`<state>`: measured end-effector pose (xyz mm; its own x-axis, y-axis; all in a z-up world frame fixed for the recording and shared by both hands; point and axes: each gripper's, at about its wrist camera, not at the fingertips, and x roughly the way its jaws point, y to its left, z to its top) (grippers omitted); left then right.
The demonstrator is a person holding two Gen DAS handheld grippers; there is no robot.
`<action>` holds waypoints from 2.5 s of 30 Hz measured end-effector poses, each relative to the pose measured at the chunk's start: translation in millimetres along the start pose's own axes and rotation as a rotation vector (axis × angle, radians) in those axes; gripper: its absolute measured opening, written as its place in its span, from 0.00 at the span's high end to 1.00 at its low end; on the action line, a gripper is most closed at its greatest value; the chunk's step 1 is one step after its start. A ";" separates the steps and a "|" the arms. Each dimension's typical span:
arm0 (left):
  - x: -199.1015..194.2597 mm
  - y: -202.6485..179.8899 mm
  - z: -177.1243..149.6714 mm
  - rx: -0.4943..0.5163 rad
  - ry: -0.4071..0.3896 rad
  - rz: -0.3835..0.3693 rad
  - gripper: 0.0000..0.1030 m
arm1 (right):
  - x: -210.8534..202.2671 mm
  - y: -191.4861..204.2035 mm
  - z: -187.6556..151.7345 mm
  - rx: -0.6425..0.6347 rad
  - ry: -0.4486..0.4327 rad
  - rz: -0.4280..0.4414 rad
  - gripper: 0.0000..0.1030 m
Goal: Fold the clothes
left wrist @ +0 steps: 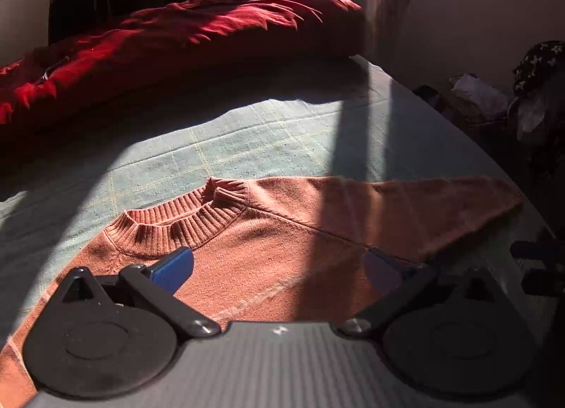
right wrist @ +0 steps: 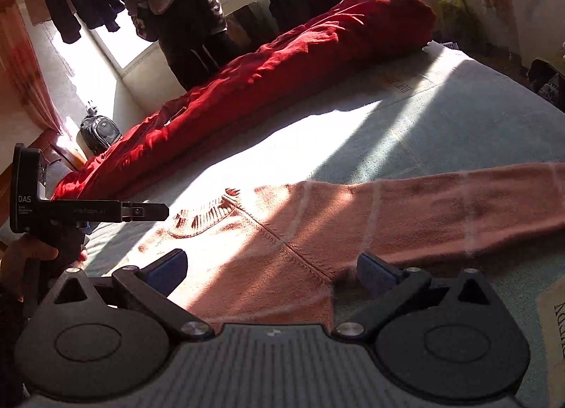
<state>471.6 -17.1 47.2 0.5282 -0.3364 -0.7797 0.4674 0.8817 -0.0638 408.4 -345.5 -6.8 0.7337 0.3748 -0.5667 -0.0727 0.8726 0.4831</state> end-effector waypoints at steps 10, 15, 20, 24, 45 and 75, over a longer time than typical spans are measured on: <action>-50.7 -11.7 -132.0 0.035 -0.064 0.115 0.01 | -5.7 70.8 -76.3 -0.246 0.045 0.004 0.00; -30.4 -21.0 -213.0 0.093 -0.017 0.262 0.01 | 16.5 89.8 -136.7 -0.397 0.077 -0.068 0.00; -31.6 -21.4 -264.3 0.038 -0.017 0.255 0.01 | 30.4 94.0 -177.5 -0.424 0.132 -0.107 0.00; -49.0 -10.2 -292.2 -0.104 -0.034 0.226 0.01 | 29.6 88.6 -203.4 -0.446 0.141 -0.153 0.00; -69.5 -12.1 -328.9 -0.239 -0.069 0.275 0.01 | -7.2 96.2 -198.7 -0.258 0.134 0.199 0.00; -80.0 -27.3 -310.9 -0.216 -0.146 0.257 0.01 | -25.3 64.7 -232.8 -0.311 0.188 -0.053 0.00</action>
<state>196.2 88.6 -82.4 0.7120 -0.1249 -0.6910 0.1544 0.9878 -0.0195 227.8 -225.6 -116.6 0.6072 0.3526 -0.7120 -0.2611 0.9349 0.2404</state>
